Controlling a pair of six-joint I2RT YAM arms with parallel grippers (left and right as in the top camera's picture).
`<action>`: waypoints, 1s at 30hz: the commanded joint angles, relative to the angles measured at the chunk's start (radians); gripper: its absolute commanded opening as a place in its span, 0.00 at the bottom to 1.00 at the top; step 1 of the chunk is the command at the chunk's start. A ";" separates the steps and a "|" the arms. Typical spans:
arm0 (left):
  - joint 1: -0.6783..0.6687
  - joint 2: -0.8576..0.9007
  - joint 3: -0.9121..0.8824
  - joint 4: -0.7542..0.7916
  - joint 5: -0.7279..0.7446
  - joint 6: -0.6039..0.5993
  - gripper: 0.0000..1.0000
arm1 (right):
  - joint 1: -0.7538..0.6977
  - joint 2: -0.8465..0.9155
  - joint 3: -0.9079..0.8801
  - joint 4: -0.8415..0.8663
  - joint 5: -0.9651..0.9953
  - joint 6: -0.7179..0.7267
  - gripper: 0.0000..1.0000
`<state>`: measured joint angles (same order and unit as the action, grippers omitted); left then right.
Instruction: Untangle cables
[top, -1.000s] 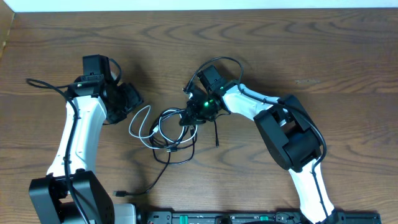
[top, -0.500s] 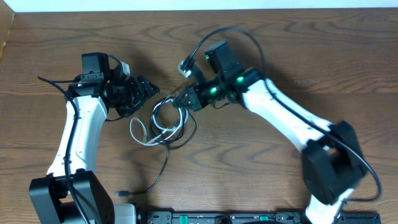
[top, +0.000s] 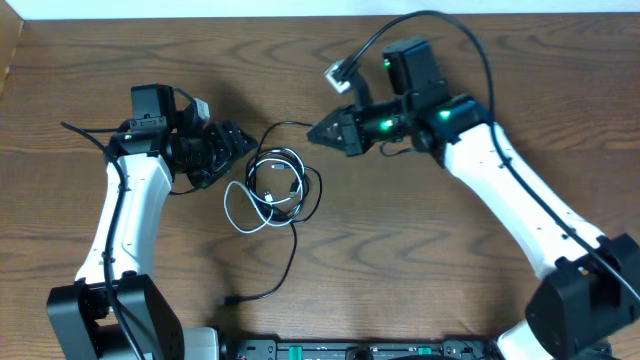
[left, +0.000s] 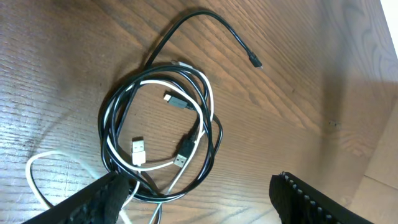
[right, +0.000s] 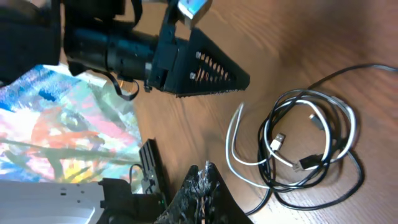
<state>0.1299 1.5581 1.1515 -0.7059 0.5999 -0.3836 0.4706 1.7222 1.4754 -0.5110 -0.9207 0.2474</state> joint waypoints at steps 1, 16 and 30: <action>0.005 0.012 -0.009 -0.003 -0.011 0.025 0.78 | -0.023 -0.033 0.003 -0.010 -0.017 -0.029 0.01; 0.004 0.012 -0.016 -0.026 -0.201 0.023 0.78 | -0.099 -0.034 0.003 -0.115 -0.028 -0.107 0.01; 0.004 0.012 -0.018 -0.037 -0.303 0.021 0.77 | -0.105 -0.035 0.002 -0.183 0.105 -0.114 0.22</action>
<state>0.1299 1.5581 1.1431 -0.7376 0.3458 -0.3687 0.3408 1.7096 1.4754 -0.6807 -0.9012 0.1467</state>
